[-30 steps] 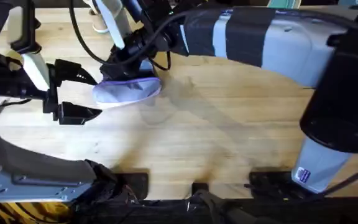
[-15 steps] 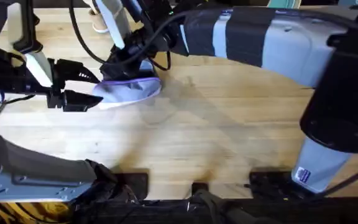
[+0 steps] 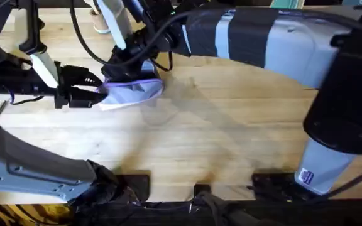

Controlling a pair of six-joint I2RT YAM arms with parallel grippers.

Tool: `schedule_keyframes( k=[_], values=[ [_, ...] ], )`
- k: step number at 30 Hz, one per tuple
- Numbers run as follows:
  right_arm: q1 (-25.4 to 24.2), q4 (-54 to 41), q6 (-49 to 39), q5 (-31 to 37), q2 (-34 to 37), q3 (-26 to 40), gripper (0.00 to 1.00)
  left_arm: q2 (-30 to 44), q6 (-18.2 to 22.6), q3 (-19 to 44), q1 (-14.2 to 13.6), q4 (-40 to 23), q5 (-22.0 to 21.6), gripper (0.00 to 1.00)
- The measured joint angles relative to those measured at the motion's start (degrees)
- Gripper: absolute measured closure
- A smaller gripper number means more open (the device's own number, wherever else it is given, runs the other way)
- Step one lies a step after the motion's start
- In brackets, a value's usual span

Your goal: Unzip the bag, pick up the pens from the table one at a time and place them inside, then zip the bag closed.

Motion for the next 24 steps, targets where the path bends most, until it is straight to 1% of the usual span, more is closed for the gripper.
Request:
schedule_keyframes(
  k=[1,2,3,7,11,14,15,21,24],
  values=[
    [0.0,0.0,0.0,0.0,0.0,0.0,0.971,0.2,0.0,0.0,0.0,0.1,0.4,0.733],
    [0.0,0.0,0.0,0.0,0.0,0.0,0.971,0.2,-0.1,0.0,0.0,0.4,0.9,0.936],
    [0.0,0.0,0.0,0.0,0.0,0.0,0.971,0.2,-0.1,0.0,0.0,0.4,0.9,0.951],
    [-2.0,-2.9,0.0,-0.9,0.0,0.0,0.969,0.2,-0.1,0.0,-0.1,0.1,0.9,0.960],
    [-5.6,-6.6,0.0,-3.5,0.0,0.0,0.968,0.2,-0.1,-0.1,-0.5,0.0,1.7,0.959],
    [-9.2,-9.0,0.0,-4.6,0.0,0.1,0.968,0.2,-0.1,-0.1,-0.7,0.0,2.0,0.959],
    [-10.6,-9.2,0.0,-4.3,0.0,0.1,0.968,0.2,-0.1,-0.1,-0.7,0.1,1.2,0.959],
    [-21.4,-9.4,0.3,-3.3,-0.1,0.5,0.968,0.2,-0.1,-0.2,-0.5,0.1,0.9,0.959],
    [-24.7,-9.5,1.6,-3.2,-0.1,0.5,0.971,0.2,-0.1,-0.2,-0.5,0.0,0.8,0.959]
  ],
)
